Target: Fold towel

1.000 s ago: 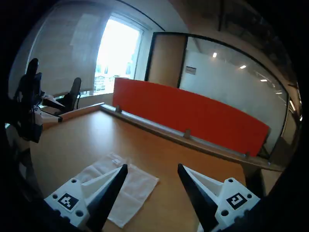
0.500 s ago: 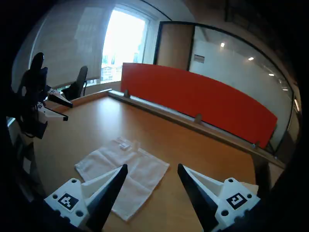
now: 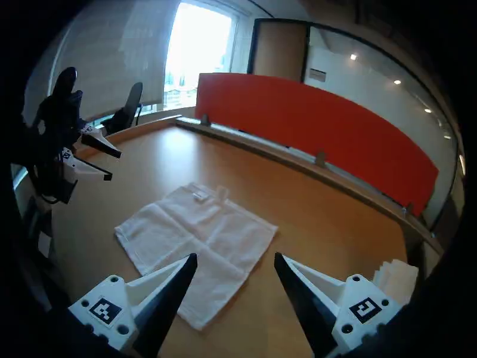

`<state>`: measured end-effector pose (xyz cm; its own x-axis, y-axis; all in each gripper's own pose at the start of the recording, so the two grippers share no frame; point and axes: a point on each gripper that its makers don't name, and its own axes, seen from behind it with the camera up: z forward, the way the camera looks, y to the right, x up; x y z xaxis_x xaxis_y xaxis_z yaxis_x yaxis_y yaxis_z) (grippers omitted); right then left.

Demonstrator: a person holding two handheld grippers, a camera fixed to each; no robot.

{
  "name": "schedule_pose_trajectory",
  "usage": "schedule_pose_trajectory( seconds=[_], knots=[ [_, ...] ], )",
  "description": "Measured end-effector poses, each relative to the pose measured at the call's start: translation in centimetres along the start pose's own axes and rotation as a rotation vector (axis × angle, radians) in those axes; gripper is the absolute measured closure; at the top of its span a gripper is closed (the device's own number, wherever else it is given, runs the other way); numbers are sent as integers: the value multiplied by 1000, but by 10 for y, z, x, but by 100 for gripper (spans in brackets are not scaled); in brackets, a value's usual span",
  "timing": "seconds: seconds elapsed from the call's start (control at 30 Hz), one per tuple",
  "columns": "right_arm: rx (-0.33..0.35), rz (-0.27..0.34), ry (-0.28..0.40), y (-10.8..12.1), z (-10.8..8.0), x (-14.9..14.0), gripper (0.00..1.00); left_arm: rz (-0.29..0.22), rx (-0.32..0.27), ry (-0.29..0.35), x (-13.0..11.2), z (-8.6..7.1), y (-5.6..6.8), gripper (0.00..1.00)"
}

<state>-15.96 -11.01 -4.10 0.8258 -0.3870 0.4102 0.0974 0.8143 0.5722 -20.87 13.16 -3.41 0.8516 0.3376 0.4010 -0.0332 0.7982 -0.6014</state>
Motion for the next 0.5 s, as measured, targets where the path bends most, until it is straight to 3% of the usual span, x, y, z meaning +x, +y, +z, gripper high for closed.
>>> schedule_pose_trajectory(
  seconds=[0.2, 0.5],
  knots=[
    [22, -3, -44, -8, 10, -27, 0, -1, -32, -45, -26, 14, 13, 4],
    [52, 5, -101, -20, 21, -63, 0, 0, -63, -100, -56, 31, 22, 4]
  ],
)
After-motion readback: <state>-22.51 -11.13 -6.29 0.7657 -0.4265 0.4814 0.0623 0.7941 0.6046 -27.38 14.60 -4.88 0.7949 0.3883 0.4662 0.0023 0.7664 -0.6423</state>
